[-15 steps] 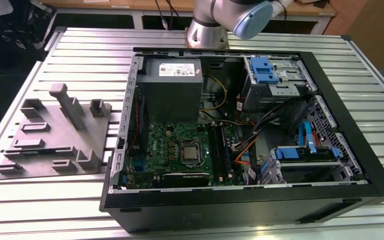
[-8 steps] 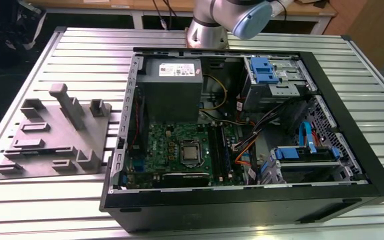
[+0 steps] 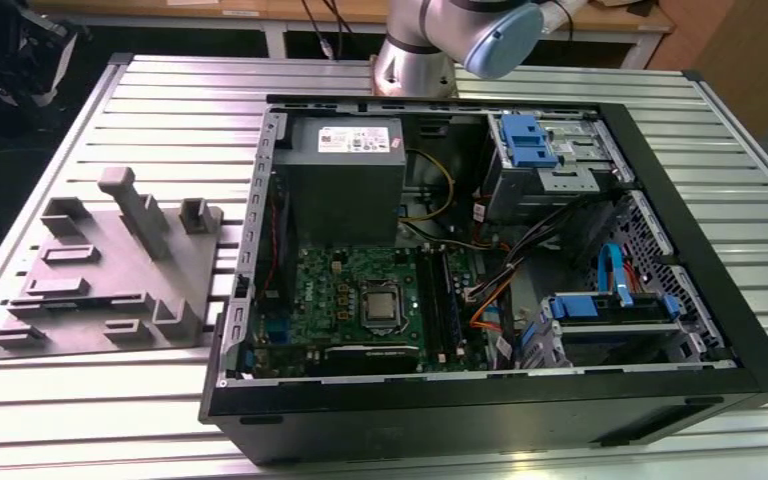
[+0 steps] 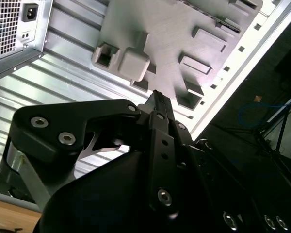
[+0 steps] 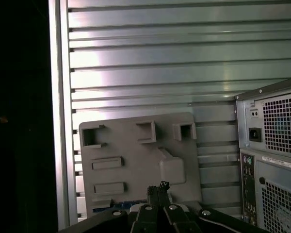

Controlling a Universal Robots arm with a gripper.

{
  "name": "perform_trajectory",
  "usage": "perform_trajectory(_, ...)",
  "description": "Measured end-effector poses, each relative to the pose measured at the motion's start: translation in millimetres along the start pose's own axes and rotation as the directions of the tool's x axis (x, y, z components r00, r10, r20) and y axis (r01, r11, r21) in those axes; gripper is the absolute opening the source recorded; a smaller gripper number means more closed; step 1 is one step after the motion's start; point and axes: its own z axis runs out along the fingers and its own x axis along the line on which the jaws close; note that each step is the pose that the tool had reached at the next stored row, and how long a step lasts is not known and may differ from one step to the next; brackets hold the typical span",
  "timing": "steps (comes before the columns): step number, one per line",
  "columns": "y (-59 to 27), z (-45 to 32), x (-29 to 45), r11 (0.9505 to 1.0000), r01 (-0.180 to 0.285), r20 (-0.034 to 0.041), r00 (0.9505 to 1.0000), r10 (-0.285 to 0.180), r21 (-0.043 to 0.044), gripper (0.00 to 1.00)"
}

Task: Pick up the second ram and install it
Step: 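Reach for the second ram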

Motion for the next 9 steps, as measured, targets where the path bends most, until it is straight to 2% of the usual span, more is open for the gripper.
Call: perform_trajectory(9,-3.4,6.0,12.7,1.0000,0.000,0.0000,1.0000,0.000,0.0000,0.10)
